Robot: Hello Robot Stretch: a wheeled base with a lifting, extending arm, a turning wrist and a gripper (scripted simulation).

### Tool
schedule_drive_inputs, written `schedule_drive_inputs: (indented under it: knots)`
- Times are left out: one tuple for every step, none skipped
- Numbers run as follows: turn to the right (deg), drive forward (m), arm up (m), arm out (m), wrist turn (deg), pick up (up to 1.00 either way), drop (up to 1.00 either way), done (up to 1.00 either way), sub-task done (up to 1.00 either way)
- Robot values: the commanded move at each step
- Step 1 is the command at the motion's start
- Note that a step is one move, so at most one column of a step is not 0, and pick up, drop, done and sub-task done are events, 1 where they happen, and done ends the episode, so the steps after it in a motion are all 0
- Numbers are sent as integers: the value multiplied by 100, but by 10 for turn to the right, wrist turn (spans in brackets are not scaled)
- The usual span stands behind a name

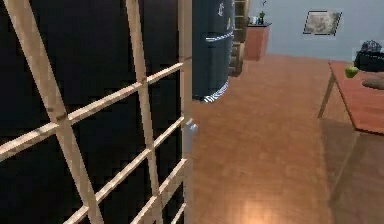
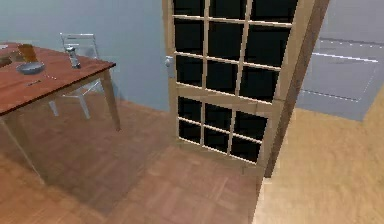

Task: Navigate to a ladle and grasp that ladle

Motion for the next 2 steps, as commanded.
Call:
schedule_drive_inputs:
  knots:
    - [330, 0, 0, 0, 0, 0, 0, 0, 0]
    - [0, 100, 0, 0, 0, 0, 0, 0, 0]
